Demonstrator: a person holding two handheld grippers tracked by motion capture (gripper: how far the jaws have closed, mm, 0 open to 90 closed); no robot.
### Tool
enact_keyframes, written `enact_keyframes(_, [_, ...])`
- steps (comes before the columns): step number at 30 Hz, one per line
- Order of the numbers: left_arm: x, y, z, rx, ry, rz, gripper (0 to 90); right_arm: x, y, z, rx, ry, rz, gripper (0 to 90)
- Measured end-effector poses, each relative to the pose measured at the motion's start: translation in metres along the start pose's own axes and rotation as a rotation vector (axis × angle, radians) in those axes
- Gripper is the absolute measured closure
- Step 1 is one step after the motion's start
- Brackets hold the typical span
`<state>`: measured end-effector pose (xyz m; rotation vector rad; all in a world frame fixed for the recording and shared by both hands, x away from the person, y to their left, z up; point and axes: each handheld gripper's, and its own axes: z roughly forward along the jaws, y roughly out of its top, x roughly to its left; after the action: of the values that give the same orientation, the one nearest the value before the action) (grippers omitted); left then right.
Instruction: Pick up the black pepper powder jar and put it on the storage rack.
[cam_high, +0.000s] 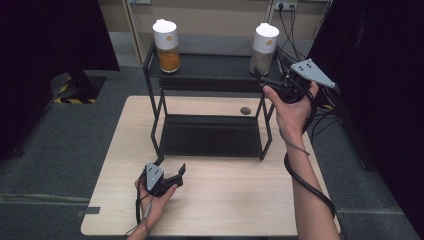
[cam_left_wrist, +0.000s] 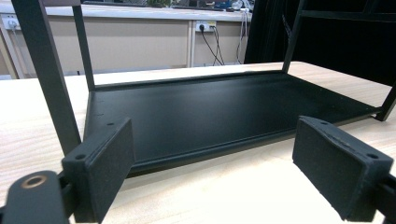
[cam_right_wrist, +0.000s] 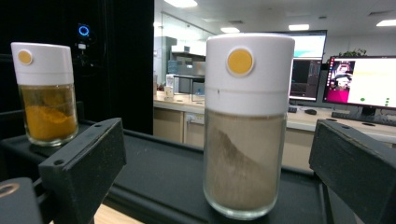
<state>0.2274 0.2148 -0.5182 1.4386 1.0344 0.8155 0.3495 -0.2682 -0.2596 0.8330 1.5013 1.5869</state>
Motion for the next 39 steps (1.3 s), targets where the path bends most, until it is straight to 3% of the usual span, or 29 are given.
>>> enact_keyframes(16, [0.000,0.000,0.000,0.000,0.000,0.000,12.6,0.009,-0.023,-0.023,0.039,0.010,-0.051,4.0])
enact_keyframes(39, [0.000,0.000,0.000,-0.002,0.001,0.000,12.6,0.016,-0.071,-0.054,0.106,0.060,-0.023,3.7])
